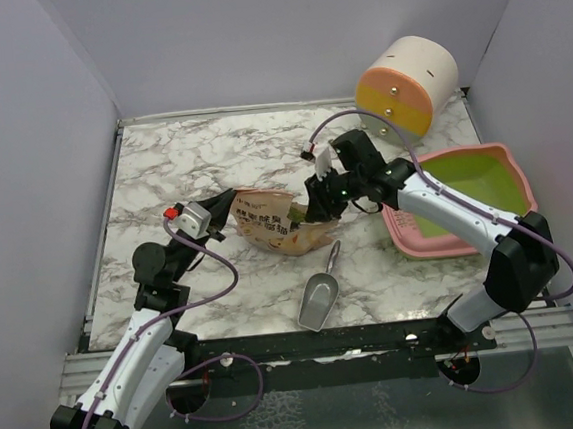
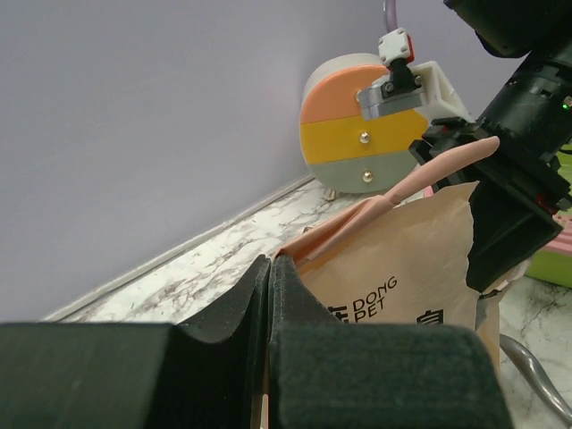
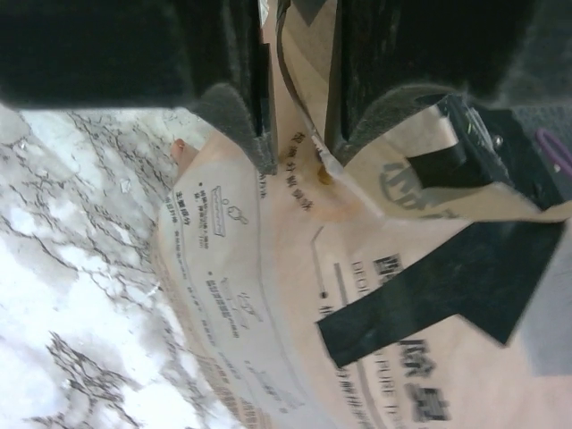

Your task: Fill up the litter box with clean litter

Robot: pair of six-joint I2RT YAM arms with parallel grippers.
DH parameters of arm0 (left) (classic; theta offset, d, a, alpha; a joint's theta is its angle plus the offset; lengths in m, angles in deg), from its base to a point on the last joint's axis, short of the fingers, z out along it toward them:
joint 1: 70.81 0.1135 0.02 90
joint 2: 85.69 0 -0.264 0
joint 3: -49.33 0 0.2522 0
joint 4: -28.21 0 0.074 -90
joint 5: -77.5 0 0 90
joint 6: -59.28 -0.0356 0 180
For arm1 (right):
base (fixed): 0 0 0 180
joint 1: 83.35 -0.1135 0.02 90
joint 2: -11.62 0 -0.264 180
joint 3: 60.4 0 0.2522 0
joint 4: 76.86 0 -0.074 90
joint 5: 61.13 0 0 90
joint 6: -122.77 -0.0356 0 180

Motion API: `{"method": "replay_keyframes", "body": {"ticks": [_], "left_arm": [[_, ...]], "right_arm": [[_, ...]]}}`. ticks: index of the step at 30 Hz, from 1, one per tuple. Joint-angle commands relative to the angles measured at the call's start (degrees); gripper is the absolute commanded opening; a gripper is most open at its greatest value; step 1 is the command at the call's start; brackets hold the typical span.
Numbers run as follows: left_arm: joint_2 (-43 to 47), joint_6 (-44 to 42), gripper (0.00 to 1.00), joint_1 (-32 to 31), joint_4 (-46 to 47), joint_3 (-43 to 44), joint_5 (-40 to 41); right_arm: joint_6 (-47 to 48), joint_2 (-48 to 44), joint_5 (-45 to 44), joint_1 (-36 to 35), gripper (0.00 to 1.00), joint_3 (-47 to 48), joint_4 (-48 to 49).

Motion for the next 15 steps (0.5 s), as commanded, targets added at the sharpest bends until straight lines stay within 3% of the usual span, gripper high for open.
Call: {"method": "replay_keyframes", "body": {"ticks": [1, 4, 11, 15], "left_arm": [[2.39, 1.36, 0.0, 0.02, 7.17, 1.74, -1.2], [2.43, 1.29, 0.0, 0.03, 7.18, 1.59, -1.49], [2.11, 1.9, 0.0, 0.04, 7.89, 0.4, -1.42], [2.07, 4.03, 0.0, -0.04, 14.95, -2.36, 0.47]], "right_arm": [[-2.49, 1.96, -10.6, -1.36, 0.19, 1.08, -0.4], [-5.01, 1.34, -17.82, -1.98, 0.02, 1.91, 0.25], [-10.06, -2.64, -25.21, -1.96, 0.01, 4.17, 8.53], [-16.02, -3.6, -27.27, -2.03, 0.01, 3.04, 16.05]]}}
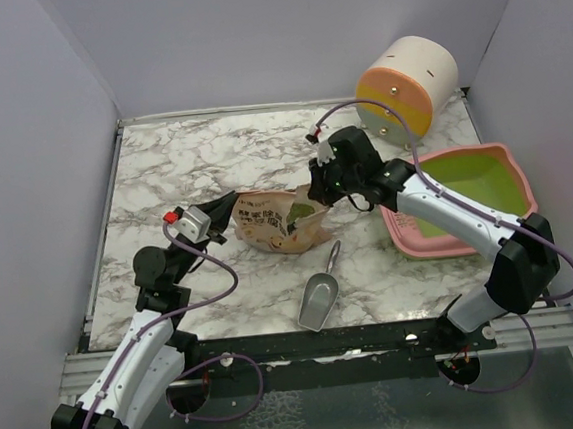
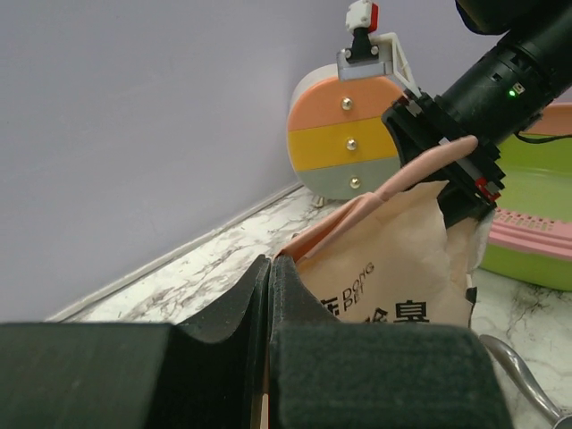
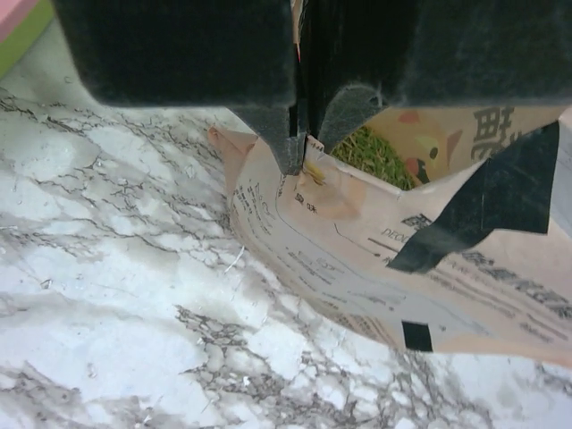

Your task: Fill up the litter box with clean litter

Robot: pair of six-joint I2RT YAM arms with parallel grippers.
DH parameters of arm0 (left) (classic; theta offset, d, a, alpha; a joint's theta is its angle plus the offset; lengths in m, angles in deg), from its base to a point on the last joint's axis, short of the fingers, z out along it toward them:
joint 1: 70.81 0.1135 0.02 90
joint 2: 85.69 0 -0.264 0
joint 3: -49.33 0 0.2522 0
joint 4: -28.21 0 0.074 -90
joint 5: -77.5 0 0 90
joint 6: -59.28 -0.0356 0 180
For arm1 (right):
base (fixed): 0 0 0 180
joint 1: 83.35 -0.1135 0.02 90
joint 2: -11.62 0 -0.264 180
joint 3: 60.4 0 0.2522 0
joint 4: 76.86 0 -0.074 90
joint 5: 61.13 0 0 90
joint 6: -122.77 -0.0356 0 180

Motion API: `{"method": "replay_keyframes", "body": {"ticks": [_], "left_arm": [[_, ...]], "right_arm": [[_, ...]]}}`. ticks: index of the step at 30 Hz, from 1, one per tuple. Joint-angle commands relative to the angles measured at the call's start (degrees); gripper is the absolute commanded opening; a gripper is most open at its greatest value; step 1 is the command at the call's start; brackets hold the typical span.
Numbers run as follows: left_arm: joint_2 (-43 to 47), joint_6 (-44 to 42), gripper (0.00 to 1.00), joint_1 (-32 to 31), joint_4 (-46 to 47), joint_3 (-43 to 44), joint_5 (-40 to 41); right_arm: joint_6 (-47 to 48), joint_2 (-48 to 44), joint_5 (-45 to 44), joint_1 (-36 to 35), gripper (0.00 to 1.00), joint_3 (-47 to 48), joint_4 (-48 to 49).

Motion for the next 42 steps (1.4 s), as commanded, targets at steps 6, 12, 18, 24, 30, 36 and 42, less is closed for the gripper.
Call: {"method": "replay_keyframes", "body": {"ticks": [6, 12, 18, 24, 30, 36, 42], "left_arm": [[0.88, 5.75, 0.0, 0.0, 20.39, -4.26, 5.05], [-0.72, 6.09, 0.0, -0.05, 19.93, -2.84, 4.87], [-2.17, 7.12, 0.0, 0.0, 15.09, 1.44, 3.95], [0.41, 6.12, 0.16, -0.04, 5.52, 5.57, 5.52], [6.81, 8.76, 0.38, -0.01, -20.65, 16.65, 11.31], [8.79, 13.08, 0.41, 0.0, -49.17, 27.06, 7.1], [12.04, 19.83, 0.4, 0.0, -58.52, 25.91, 0.06]], "right_arm": [[-12.45, -3.49, -18.43, -1.01, 0.01, -1.73, 20.34], [-9.79, -4.3, -14.69, -1.14, 0.1, 1.16, 17.94], [-7.7, -9.29, -10.45, -1.09, 0.36, 4.76, 7.58], [-10.0, -17.64, -11.41, -1.11, 0.44, 1.48, -3.74], [-14.05, -26.52, -1.09, -1.14, 0.45, -9.9, -7.76], [-17.56, -28.13, 1.87, -1.14, 0.45, -22.1, -5.46], [-19.06, -21.9, 3.37, -1.13, 0.48, -28.71, -0.53]]}}
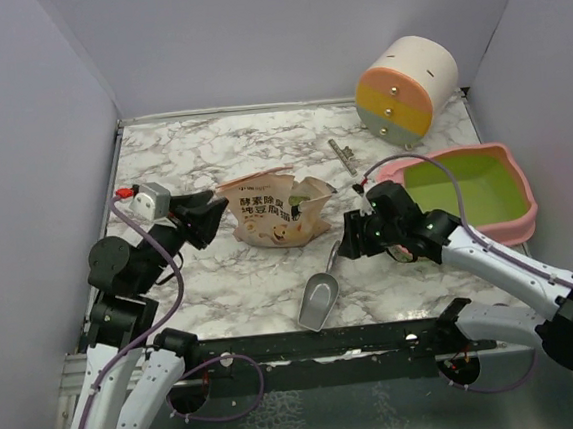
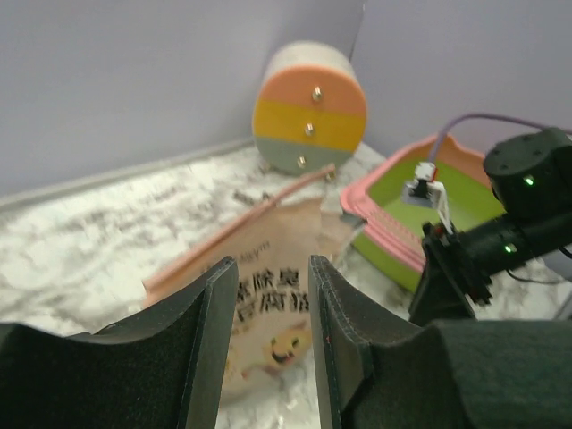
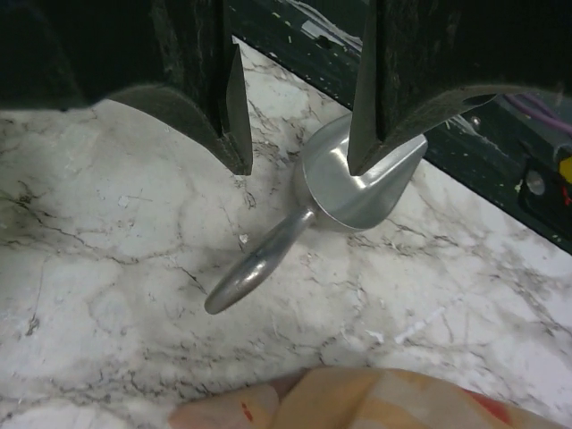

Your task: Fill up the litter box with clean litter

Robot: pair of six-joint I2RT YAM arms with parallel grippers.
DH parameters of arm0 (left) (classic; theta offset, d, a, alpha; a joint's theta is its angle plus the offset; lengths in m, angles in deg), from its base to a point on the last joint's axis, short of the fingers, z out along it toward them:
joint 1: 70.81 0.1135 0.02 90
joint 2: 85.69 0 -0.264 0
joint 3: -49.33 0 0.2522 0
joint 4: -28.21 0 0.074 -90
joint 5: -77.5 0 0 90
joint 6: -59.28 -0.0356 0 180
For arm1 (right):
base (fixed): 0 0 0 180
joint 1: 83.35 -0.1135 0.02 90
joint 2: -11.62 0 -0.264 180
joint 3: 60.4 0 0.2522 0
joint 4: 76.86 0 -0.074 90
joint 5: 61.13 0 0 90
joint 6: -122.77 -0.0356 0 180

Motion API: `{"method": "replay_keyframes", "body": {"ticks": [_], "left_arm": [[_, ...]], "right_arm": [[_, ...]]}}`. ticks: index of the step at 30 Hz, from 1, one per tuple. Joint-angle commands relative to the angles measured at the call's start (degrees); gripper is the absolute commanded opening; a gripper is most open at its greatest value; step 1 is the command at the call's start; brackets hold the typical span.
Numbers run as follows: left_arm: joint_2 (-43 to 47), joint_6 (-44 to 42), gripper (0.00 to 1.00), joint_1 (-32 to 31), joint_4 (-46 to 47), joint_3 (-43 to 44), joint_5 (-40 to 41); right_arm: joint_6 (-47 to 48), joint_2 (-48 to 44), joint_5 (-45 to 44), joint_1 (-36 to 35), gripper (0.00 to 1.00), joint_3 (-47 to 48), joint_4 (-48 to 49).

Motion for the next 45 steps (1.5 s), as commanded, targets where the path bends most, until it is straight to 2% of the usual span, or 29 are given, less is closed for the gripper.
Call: {"method": "replay_keyframes", "body": {"ticks": [1, 7, 17, 25, 26, 28, 30, 31, 38, 45], "left_arm": [[2.95, 6.65, 0.4, 0.05, -14.09, -1.71, -5.32], [4.2, 8.89, 0.43, 0.02, -18.12, -2.0, -4.82], [5.44, 10.7, 0.44, 0.01, -18.47, -1.86, -3.12], [3.6, 10.2, 0.44, 0.0, -19.36, -0.31, -3.79], [3.16, 10.14, 0.44, 0.04, -19.47, -0.18, -3.99], [2.12, 9.88, 0.44, 0.05, -19.97, 0.21, -4.24], [0.91, 9.18, 0.45, 0.05, -20.89, 0.96, -4.68], [0.19, 8.85, 0.45, 0.05, -21.47, 1.48, -4.79], [-3.95, 5.74, 0.45, 0.05, -23.25, 6.76, -5.68], [-9.3, 4.81, 0.45, 0.0, -22.71, 14.04, -7.85]], "right_arm": [[-2.32, 4.74, 3.94, 0.09, 0.48, -3.1, 5.53], [-2.54, 11.44, 4.0, 0.1, 0.49, -4.24, 11.2], [-3.56, 19.21, 3.76, 0.09, 0.49, -4.55, 17.84], [-5.49, 21.69, 2.95, 0.09, 0.49, -6.34, 22.44], [-5.83, 21.65, 2.79, 0.09, 0.47, -6.69, 23.04], [-6.24, 21.02, 2.38, 0.09, 0.35, -7.31, 24.01], [-6.27, 19.66, 2.17, 0.09, 0.07, -7.54, 24.35], [-6.17, 18.77, 1.72, 0.09, 0.02, -7.43, 23.98], [-5.35, 9.99, -2.25, 0.13, 0.01, -5.31, 16.12], [-6.62, -7.48, -5.45, 0.09, 0.01, -0.6, 5.07]]}}
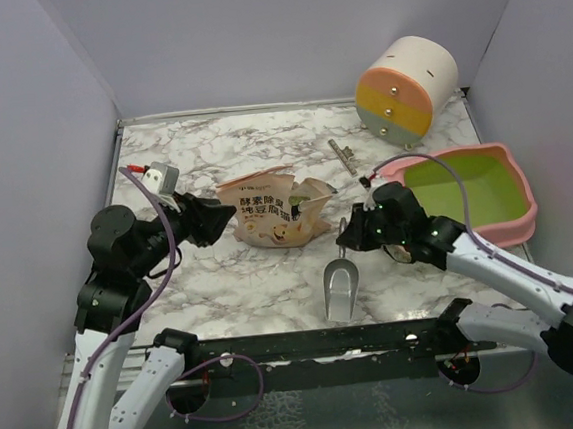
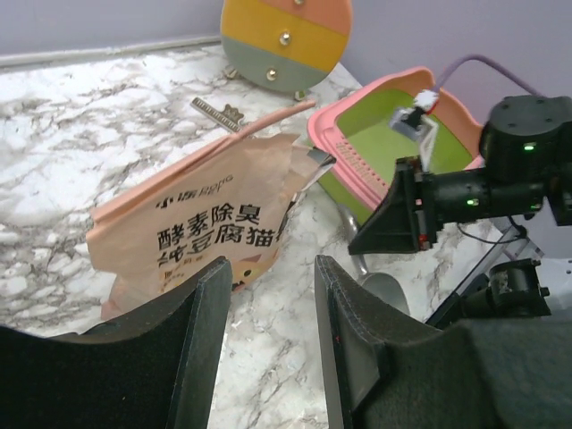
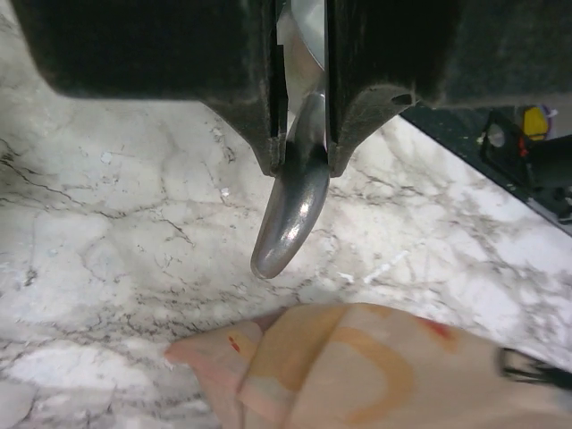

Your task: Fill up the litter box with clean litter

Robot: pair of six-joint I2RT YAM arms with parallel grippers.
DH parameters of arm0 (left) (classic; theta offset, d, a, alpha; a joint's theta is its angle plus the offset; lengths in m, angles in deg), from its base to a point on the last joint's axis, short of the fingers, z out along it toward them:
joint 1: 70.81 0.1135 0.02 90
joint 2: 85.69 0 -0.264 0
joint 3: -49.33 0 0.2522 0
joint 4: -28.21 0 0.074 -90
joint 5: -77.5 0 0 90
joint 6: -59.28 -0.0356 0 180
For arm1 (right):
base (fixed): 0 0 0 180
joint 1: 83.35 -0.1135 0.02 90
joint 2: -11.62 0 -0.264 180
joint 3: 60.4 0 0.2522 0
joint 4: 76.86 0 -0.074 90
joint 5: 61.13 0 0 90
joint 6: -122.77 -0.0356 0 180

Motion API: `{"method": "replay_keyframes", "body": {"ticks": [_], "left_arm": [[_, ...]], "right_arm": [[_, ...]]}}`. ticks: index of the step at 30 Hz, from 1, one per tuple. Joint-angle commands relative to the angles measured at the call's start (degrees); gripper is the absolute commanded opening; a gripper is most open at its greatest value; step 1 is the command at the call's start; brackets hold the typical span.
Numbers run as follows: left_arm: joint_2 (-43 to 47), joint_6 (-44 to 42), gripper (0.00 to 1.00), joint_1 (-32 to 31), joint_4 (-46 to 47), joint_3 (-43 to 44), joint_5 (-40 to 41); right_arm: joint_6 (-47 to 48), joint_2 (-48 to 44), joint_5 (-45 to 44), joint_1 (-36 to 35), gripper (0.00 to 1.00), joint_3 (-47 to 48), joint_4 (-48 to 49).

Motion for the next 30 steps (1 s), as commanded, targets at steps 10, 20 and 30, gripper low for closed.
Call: {"method": "replay_keyframes", "body": {"ticks": [10, 20, 30], "left_arm": [[-12.05, -1.14, 0.48, 0.03, 5.99, 11.38, -6.2], [-19.13, -0.7, 0.48, -4.18, 5.8, 18.19, -1.94], [-28.63, -10.54, 0.46, -19.07, -2.67, 27.19, 11.57]], "right_arm": [[0.52, -17.03, -10.94, 0.1, 0.01, 19.82, -6.93], [4.01, -6.19, -15.47, 0.1, 0.01, 30.55, -4.43], [6.54, 2.25, -17.29, 0.17, 0.01, 36.93, -2.86]]}}
